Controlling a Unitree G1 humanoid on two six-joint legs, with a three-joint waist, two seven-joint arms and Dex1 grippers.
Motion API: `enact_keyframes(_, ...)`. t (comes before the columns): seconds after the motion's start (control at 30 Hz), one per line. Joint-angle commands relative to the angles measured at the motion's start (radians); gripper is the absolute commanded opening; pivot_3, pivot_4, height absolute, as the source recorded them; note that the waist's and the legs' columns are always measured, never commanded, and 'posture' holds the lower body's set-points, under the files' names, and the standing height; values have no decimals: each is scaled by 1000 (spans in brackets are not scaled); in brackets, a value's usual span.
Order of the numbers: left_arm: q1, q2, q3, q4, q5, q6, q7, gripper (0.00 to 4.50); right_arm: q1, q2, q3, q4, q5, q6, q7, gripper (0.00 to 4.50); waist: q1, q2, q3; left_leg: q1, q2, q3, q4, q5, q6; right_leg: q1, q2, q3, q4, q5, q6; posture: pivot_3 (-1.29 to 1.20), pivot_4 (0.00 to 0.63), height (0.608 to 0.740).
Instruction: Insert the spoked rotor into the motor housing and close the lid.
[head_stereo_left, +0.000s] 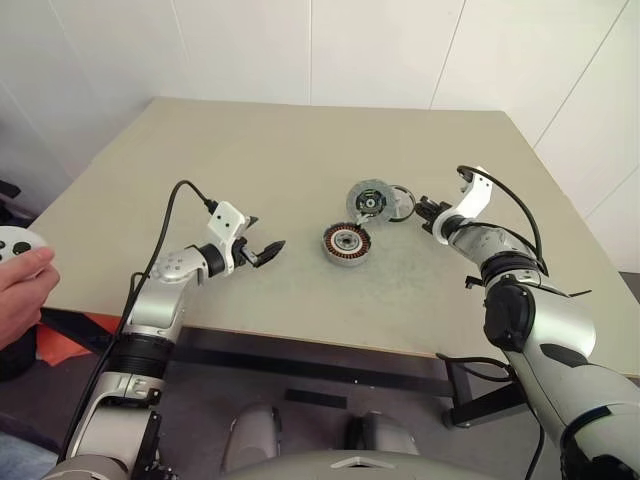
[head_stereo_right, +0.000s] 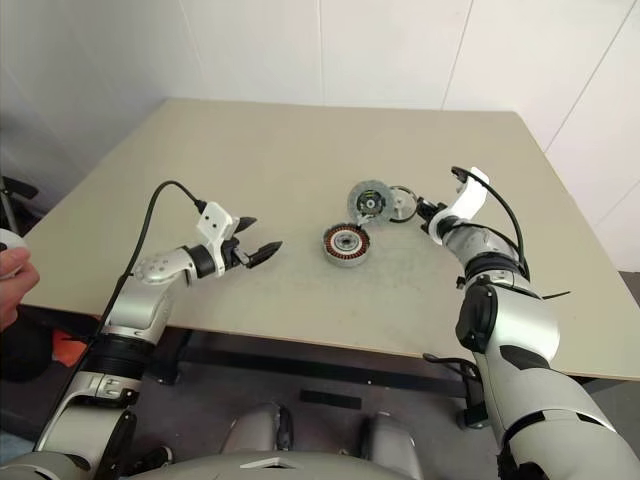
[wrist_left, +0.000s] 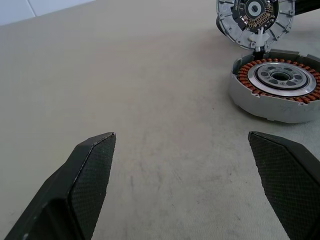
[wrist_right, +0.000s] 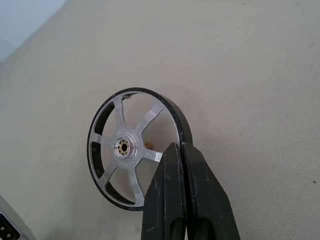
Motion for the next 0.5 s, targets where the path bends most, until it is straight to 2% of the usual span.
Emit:
enact_keyframes(0.03, -14, 8, 3, -23, 5, -26, 3, 4500, -15, -2, 1, -19, 0, -19, 2, 8, 0, 0, 0, 0, 0, 0, 0, 0, 0, 0, 0, 0, 0, 0, 0, 0, 0, 740)
enact_keyframes(0.3, -12, 10, -1, -18, 12, -32, 3, 4500, -11, -4, -1, -19, 2, -27, 0, 8, 1, 0, 0, 0, 0, 0, 0, 0, 0, 0, 0, 0, 0, 0, 0, 0, 0, 740)
enact_keyframes(0.5, -11, 8, -4, -15, 17, -35, 1, 4500, -15, -1, 47, -32, -37, -62, 38, 8, 1, 0, 0, 0, 0, 0, 0, 0, 0, 0, 0, 0, 0, 0, 0, 0, 0, 740)
